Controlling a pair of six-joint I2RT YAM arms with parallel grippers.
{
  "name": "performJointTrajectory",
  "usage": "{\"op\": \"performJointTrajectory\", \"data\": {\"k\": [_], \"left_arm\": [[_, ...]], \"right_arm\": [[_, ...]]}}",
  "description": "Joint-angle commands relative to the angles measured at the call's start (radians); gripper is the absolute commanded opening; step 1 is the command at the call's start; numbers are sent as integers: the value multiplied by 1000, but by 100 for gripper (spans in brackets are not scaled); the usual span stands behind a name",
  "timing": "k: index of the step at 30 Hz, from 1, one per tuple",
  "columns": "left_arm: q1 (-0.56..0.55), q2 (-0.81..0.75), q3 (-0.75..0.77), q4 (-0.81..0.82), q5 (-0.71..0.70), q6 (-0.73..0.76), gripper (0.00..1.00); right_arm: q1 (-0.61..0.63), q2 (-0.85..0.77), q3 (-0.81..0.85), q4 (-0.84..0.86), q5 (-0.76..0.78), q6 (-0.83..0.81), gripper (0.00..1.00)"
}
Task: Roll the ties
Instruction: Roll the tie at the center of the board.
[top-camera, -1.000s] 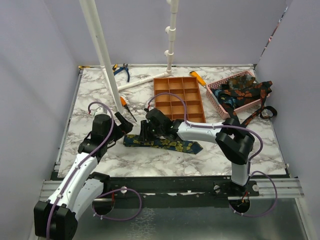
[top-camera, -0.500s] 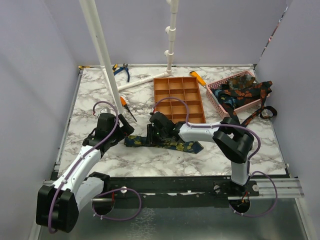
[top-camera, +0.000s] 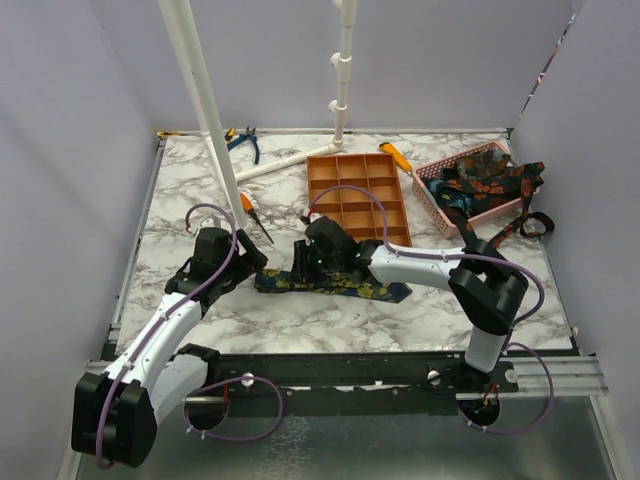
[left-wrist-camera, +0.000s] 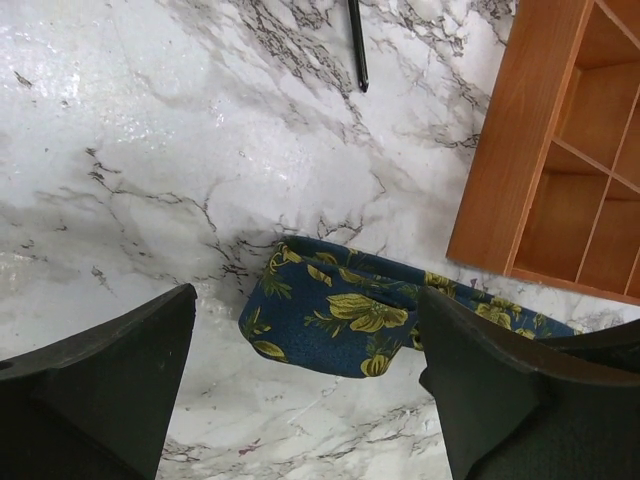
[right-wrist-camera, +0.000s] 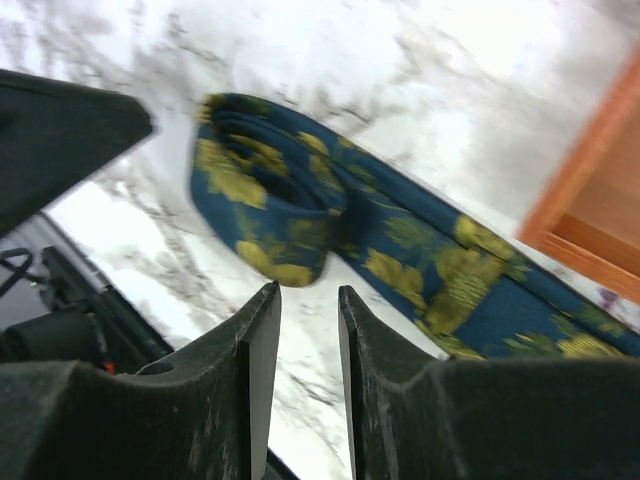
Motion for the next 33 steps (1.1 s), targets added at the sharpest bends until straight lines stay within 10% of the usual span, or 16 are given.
{"op": "performJointTrajectory", "data": {"k": [1, 33], "left_arm": [[-6, -28, -13, 7, -34, -2, 91], [-13, 78, -22, 88, 147, 26, 90]], "right_arm": [[31, -5, 78, 9, -68, -40, 34], [-47, 139, 36, 3, -75, 5, 29]]}}
